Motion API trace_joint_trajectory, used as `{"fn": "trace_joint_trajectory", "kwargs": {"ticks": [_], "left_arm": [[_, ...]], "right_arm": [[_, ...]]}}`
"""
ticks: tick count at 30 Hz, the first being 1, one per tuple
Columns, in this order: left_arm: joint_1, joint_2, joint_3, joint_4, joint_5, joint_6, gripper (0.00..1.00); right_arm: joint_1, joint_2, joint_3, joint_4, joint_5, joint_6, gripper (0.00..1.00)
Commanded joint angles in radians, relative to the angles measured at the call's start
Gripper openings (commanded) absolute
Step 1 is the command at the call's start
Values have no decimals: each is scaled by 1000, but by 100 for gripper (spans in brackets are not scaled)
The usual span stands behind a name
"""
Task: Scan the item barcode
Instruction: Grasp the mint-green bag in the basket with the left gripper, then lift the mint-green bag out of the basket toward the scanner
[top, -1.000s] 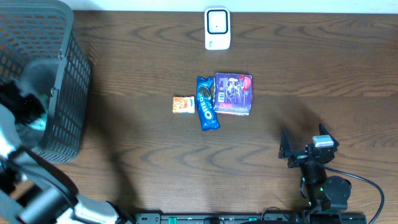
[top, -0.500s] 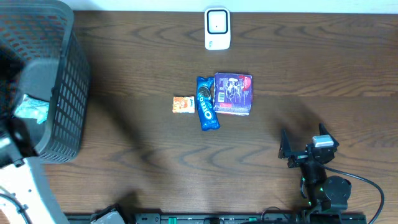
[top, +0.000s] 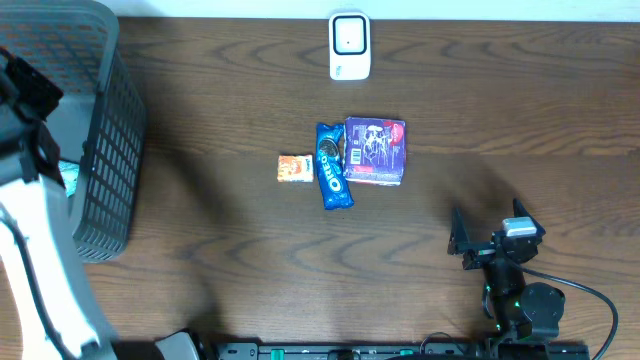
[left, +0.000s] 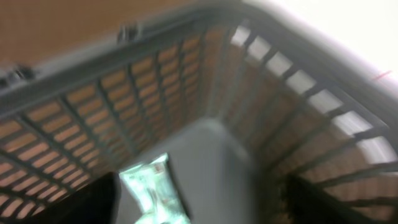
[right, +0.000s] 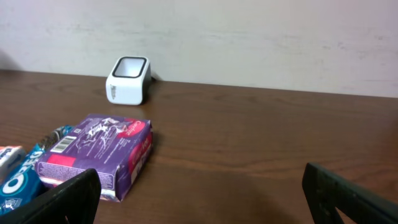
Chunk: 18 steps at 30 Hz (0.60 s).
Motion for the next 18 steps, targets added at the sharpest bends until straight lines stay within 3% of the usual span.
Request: {"fn": "trace_joint_trajectory", "kwargs": {"ticks": [1, 2, 10, 18], "left_arm": [[63, 129, -3, -40, -45, -88, 94], [83, 169, -3, -55, -45, -112, 99], [122, 351, -3, -72, -37, -118, 98], [122, 562, -3, -84, 26, -304, 98]], "right_arm": [[4, -6, -2, -4, -6, -8, 99], [4, -6, -2, -4, -6, -8, 99], [4, -6, -2, -4, -6, -8, 99], [4, -6, -2, -4, -6, -8, 99]]}}
